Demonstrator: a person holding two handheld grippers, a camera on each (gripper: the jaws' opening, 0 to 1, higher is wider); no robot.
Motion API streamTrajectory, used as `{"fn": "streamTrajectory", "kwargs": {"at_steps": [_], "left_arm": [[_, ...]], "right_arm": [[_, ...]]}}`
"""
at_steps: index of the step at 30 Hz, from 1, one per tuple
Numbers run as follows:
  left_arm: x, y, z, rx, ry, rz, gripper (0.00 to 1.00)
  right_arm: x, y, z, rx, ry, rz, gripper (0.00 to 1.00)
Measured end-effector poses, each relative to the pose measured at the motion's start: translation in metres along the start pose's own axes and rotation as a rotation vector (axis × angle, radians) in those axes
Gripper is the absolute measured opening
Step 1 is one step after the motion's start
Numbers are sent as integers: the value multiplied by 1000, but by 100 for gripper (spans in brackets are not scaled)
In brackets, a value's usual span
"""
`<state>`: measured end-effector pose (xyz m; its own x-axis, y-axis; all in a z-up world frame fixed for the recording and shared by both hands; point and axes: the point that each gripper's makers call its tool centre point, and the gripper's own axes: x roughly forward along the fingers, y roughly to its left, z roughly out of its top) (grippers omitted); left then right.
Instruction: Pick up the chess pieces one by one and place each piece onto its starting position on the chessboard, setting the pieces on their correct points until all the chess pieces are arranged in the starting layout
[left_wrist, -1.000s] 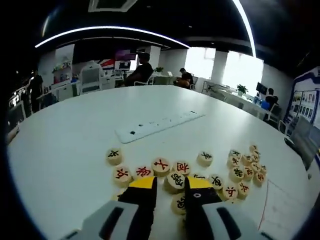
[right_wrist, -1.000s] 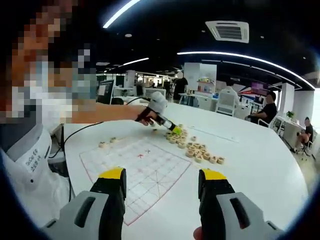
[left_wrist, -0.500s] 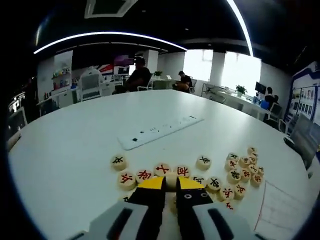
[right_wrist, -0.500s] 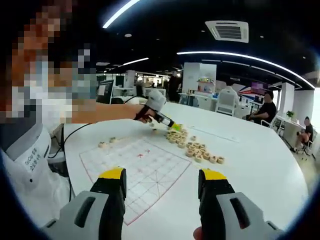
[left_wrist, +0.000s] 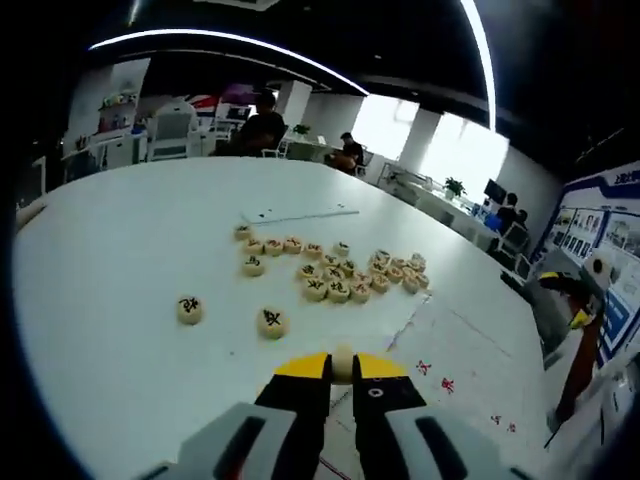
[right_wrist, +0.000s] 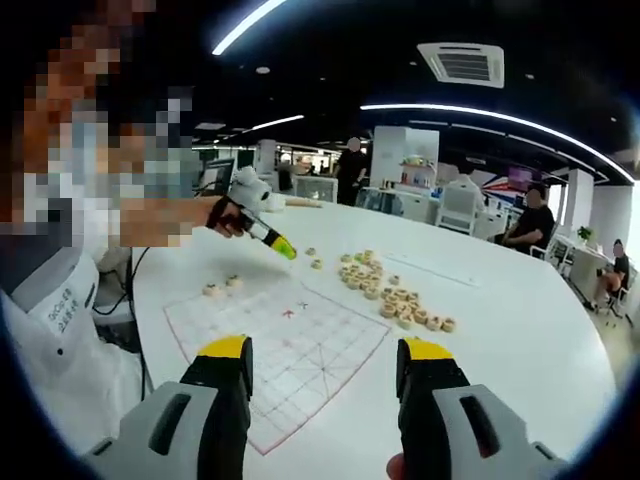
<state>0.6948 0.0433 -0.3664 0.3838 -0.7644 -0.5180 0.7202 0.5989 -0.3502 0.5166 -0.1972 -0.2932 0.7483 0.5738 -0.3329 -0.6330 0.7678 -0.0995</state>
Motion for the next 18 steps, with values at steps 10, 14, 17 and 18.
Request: {"fn": "streamTrajectory", "kwargs": {"at_steps": [10,14,17,18], "left_arm": [[-27,-14,-59,-267,79,-97,11],[-24,-18,-63,-330,100,-118,11],[-21,-19,-66,-368,125,-114,11],[-20,-19,-66,-376,128,-114,11]], "right_arm": [[5,12,3,-16,1,36,58],[4,9,4,-13,-4,24,58],[3,9,3,-12,-3,20,58],[3,8,3,-12,-3,20,58]]}}
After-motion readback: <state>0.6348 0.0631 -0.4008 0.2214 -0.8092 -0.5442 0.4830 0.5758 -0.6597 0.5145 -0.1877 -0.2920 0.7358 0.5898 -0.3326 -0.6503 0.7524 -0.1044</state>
